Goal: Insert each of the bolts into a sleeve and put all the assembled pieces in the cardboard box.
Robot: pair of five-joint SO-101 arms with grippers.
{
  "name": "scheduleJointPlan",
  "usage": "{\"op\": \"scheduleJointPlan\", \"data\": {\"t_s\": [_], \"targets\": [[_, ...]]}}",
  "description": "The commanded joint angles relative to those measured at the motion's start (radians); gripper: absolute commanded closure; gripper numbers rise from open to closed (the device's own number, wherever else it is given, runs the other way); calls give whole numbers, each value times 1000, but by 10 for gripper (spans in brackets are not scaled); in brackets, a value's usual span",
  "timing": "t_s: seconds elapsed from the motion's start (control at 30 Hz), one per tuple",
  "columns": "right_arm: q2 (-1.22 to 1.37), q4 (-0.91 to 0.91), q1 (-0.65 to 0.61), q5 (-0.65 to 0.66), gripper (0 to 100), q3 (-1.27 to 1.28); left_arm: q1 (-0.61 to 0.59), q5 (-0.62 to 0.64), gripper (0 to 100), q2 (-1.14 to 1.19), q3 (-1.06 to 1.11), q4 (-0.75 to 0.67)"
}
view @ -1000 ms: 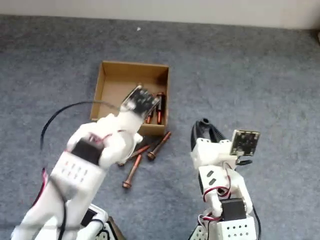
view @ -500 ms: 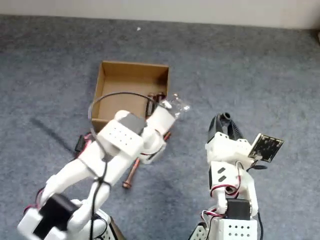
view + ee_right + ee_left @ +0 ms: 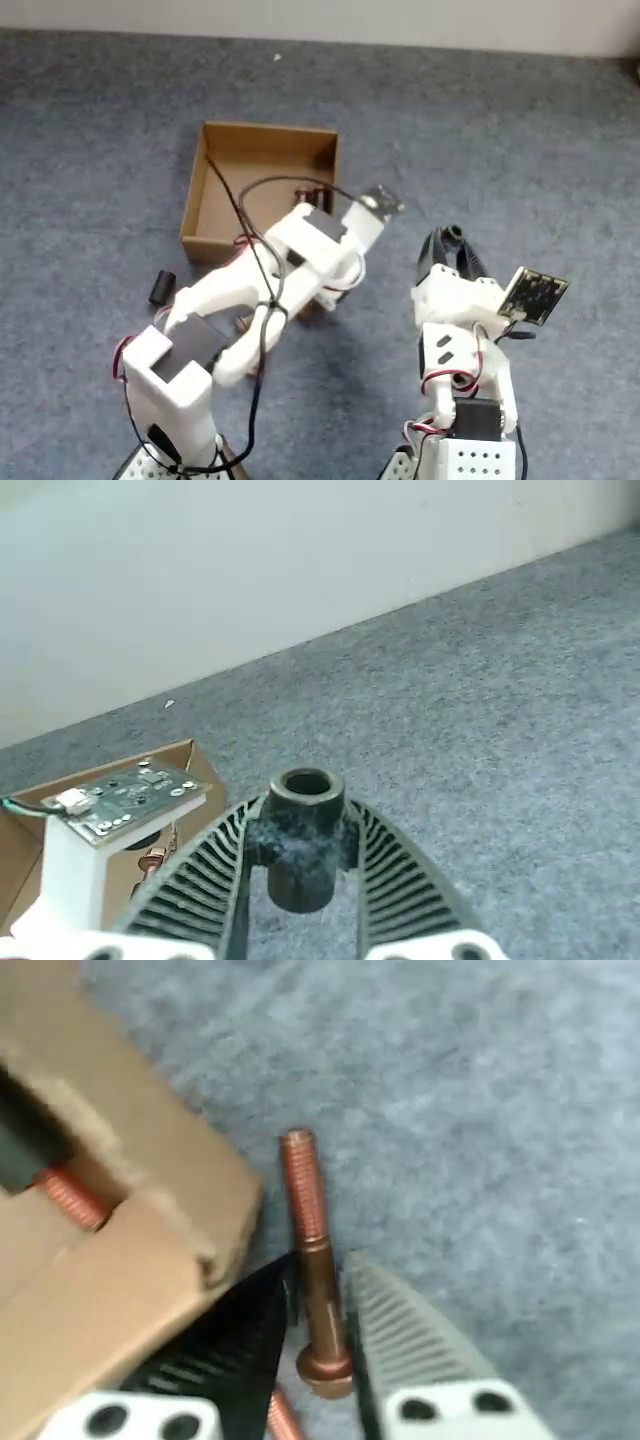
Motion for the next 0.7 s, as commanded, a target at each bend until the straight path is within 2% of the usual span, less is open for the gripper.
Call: {"op": "scheduleJointPlan", "data": {"t_s": [0.0,0.27,0.53,0.67], "targets": [[-13,-30,12,-5,995,-12,67,8,993,-1,-45,-14],[-13,-30,12,-5,995,-12,77,8,995,-79,-65,71],[-13,-30,12,-5,995,-12,65,11,995,-475,31,114],[-13,-30,12,-5,995,-12,-13,17,995,-690,156,77]]}}
